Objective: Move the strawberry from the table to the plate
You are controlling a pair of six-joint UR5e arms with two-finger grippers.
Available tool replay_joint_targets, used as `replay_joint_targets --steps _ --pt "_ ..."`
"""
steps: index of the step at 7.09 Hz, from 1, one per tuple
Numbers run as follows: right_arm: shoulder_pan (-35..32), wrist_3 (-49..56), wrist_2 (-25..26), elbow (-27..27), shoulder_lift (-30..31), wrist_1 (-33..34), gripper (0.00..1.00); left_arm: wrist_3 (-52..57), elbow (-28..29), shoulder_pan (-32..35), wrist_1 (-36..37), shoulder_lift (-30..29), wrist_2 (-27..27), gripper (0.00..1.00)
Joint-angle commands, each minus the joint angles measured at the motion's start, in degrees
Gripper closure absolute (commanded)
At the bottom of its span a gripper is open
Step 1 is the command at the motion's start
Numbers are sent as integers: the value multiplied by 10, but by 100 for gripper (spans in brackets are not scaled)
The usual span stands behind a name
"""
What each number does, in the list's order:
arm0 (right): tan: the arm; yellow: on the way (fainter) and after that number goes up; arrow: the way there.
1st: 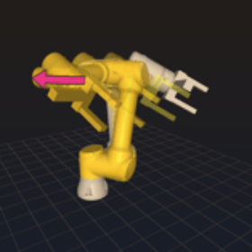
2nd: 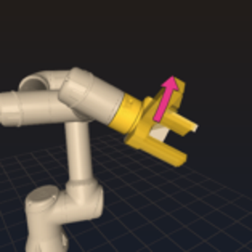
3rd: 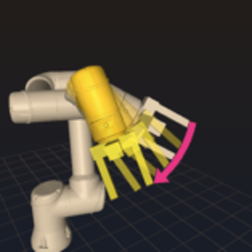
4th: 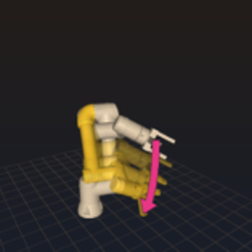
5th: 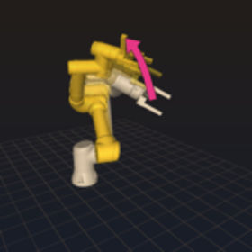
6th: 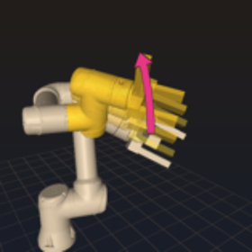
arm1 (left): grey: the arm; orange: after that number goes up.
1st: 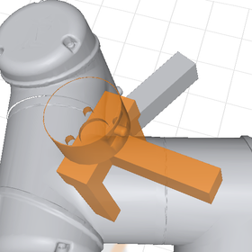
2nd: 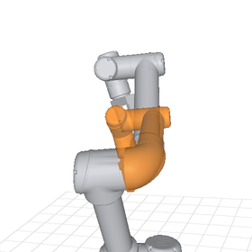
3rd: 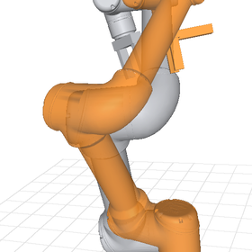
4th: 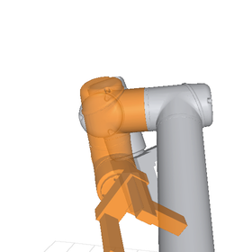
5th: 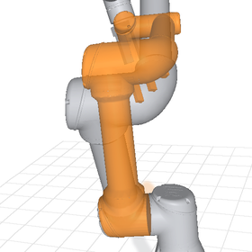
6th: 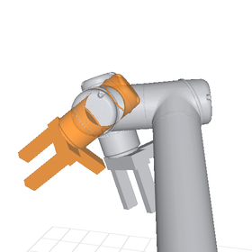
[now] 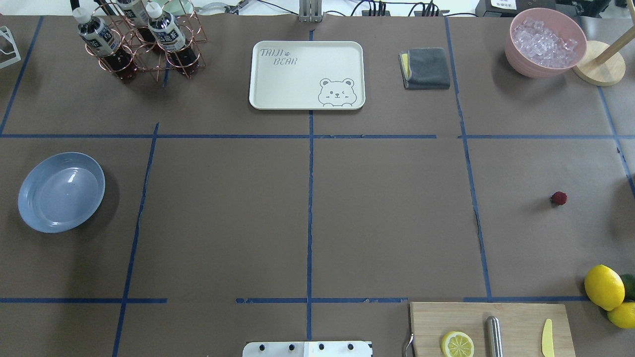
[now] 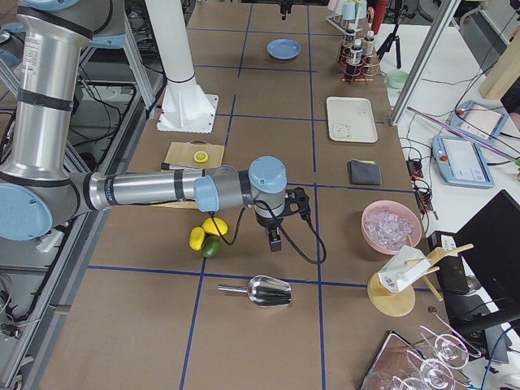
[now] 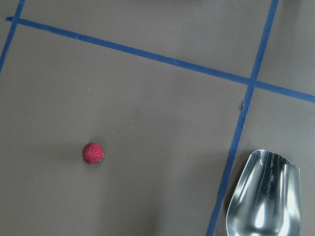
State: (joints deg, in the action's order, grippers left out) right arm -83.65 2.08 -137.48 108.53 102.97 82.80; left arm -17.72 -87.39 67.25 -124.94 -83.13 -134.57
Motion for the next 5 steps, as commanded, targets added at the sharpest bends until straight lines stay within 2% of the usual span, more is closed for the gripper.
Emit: replay_joint_targets --steps 1,5 --pt "1 -1 -1 -1 0 -1 0 -77 11 -41 -25 -6 2 10" --pt "2 -1 -1 -2 0 0 0 -83 40 -44 -26 -37 1 26"
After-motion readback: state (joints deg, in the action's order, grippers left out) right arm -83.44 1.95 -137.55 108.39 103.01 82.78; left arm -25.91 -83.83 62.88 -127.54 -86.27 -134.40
